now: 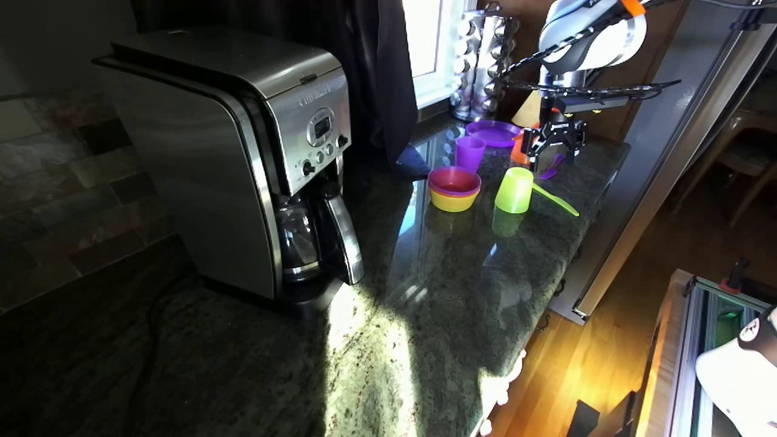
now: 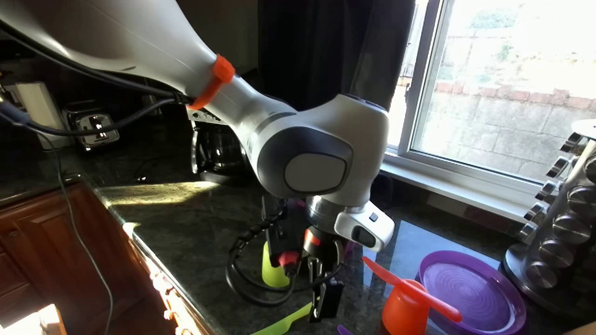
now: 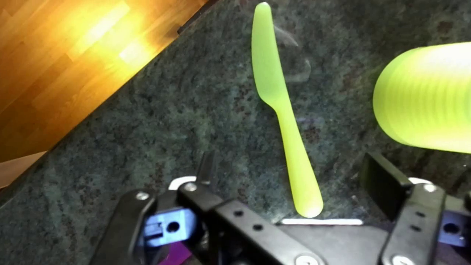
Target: Place the yellow cup upside down then put the yellow cup on top of the yellow cup.
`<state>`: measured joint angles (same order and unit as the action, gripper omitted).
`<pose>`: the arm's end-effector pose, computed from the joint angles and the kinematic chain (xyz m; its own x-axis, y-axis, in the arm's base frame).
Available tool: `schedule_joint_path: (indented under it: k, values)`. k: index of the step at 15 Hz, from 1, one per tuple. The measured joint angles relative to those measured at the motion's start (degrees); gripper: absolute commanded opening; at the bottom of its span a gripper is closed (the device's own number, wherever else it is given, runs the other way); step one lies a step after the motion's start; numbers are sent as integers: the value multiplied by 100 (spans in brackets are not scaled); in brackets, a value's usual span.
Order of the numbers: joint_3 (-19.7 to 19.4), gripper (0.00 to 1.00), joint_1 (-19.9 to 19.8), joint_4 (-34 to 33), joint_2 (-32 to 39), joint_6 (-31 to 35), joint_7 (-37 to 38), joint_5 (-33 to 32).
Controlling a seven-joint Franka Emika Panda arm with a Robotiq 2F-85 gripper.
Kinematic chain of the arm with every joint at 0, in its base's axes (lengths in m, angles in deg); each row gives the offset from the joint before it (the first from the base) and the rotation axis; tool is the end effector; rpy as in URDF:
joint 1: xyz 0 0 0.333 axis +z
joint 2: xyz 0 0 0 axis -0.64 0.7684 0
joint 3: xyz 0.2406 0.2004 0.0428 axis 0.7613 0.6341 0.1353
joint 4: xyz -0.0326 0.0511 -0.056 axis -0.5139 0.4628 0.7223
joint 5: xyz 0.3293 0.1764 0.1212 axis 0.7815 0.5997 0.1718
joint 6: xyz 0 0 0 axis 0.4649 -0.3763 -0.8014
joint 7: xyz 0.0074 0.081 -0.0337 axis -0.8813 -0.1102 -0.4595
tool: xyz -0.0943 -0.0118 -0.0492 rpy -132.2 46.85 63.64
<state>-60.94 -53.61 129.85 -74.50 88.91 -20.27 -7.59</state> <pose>0.4591 -0.2439 0.3040 0.7763 -0.5991 -0.1963 -0.5984 -0.7982 0.0697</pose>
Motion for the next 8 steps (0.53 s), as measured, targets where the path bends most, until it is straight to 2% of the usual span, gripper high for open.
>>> schedule_joint_path:
  k: [6, 8]
  values:
    - [23, 100, -124, -406, 640, -149, -1070, 739]
    - [37, 94, -169, -502, 772, -195, -1273, 871]
